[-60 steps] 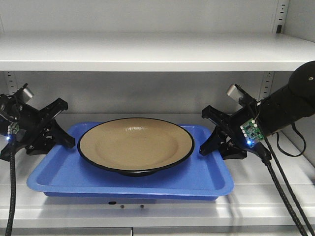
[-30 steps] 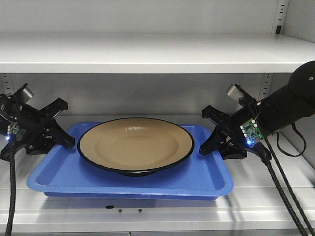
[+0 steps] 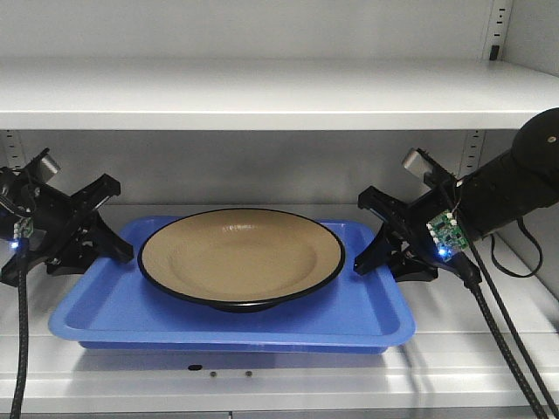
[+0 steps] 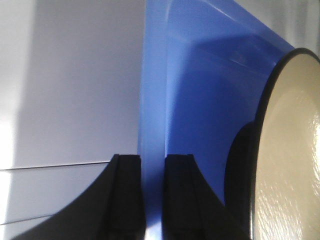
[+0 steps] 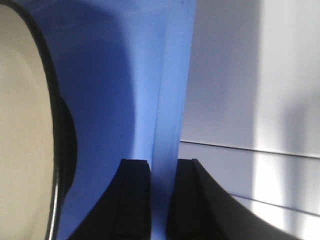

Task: Place disk in tray to left cabinet
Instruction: 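Lower the tray onto the cabinet shelf with both grippers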

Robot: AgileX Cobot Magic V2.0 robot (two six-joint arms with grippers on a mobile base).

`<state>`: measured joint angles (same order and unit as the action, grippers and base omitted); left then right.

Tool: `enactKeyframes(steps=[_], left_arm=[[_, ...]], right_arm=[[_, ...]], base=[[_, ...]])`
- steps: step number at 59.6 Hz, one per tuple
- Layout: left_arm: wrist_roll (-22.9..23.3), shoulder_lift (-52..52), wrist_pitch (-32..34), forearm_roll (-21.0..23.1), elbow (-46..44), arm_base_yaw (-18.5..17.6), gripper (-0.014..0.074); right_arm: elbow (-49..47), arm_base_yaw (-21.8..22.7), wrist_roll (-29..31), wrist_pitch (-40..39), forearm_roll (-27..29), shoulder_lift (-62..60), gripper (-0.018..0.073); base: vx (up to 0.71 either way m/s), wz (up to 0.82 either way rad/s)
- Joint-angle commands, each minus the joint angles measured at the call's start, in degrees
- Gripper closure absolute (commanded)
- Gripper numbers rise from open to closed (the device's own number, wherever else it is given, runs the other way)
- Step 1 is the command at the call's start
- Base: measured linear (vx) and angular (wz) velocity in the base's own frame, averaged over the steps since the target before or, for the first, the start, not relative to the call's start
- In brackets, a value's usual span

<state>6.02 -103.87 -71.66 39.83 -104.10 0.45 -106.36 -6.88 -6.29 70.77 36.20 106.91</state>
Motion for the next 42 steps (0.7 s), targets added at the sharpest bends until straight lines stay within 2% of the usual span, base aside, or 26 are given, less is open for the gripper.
enactKeyframes(steps=[1, 16, 33, 42], left_arm=[[0.61, 3.52, 2.85, 6.83, -1.83, -0.81, 0.0597], [0.67, 1.17, 6.37, 6.79, -1.78, -0.81, 0.0597], [0.62, -1.48, 14.96, 6.82, -1.78, -0.81, 0.0594], [0.62, -3.67, 16.10, 6.89, -1.78, -0.81, 0.0589]], right_arm=[[-2.20, -0.55, 1.00, -3.86, 5.86, -3.51, 0.0563], [-2.20, -0.55, 1.20, -8.95, 5.81, -2.11, 0.0563], [-2.20, -0.55, 4.43, -15.11, 5.81, 1.62, 0.0560], [-2.20, -0.55, 4.43, -17.57, 5.81, 3.41, 0.0554]], base=[[0.00, 0.00], [0.00, 0.00], [0.00, 0.00], [0.00, 0.00]])
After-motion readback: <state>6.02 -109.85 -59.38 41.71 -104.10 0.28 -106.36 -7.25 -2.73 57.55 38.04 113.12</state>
